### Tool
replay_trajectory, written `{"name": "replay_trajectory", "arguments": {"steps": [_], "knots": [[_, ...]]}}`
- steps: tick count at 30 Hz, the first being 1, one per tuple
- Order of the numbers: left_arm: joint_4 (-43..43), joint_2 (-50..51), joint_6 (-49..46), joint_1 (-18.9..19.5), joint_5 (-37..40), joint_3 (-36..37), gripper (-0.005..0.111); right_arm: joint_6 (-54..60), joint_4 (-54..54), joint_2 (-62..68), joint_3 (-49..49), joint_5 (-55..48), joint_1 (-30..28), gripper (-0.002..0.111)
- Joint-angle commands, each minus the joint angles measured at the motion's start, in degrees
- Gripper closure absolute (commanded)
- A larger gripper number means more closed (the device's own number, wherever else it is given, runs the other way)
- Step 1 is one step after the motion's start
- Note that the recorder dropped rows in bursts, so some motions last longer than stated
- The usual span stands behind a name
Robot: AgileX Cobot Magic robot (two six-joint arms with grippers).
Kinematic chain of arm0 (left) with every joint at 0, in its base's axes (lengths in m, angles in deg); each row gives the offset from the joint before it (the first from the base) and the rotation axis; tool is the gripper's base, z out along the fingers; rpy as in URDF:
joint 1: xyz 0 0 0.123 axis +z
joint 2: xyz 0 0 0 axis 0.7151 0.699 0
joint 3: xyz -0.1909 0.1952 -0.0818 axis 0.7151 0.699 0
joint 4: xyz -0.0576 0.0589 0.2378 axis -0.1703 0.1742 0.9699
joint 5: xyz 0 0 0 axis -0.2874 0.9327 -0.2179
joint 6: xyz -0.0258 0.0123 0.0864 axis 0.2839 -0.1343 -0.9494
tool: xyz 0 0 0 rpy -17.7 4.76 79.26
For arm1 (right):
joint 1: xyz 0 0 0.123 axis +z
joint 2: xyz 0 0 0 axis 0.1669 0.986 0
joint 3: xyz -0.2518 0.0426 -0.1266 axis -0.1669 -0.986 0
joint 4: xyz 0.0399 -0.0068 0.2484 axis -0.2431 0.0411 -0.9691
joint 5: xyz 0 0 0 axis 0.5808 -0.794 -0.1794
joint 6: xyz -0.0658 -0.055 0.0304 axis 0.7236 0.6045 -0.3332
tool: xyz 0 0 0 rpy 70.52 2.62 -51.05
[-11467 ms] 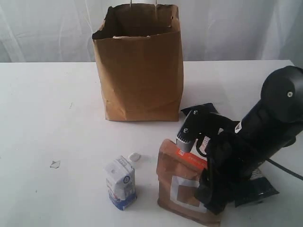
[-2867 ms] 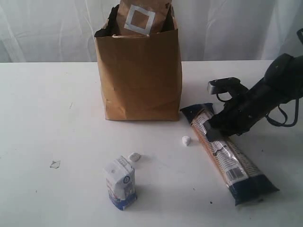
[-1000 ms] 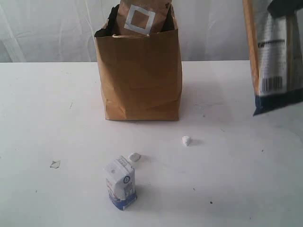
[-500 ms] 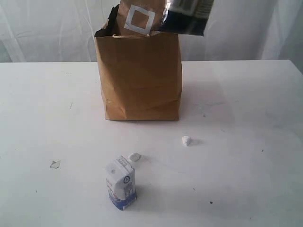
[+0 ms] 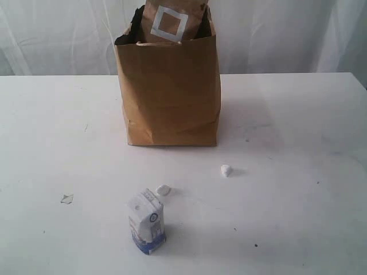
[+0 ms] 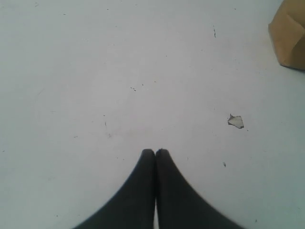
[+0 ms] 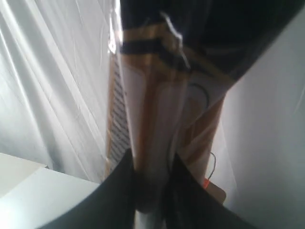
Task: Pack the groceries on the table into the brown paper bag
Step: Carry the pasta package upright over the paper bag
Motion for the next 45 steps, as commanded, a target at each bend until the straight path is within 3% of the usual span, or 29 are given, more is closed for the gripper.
{"name": "replay_trajectory", "arguments": {"steps": [1,8,12,20,29,45], "knots": [[0.02,-0.2,-0.03,0.26,-0.59,0.34,0.107,9.18,-14.25,1.92,1.02,0.8,-0.15,0.108],[0.02,-0.2,-0.03,0.26,-0.46,0.34,0.107,25.84,-27.19,5.8,1.02,-5.28,-0.05,0.108],[0.02,-0.2,-0.03,0.26,-0.46,0.34,0.107,36.35,-30.18,5.67,1.02,-1.64,0.9,0.108],[0.02,-0.2,-0.03,0.26,-0.46,0.34,0.107,41.76,-31.6,5.86,0.61,2.83,6.26,0.108],[0.02,-0.2,-0.03,0.26,-0.46,0.34,0.107,50.95,-31.48,5.98,0.61,12.43,13.73,0.108],[0.02,-0.2,-0.03,0.26,-0.46,0.34,0.107,73.99,-31.35,6.47,-4.83,40.24,29.2,0.108]]}}
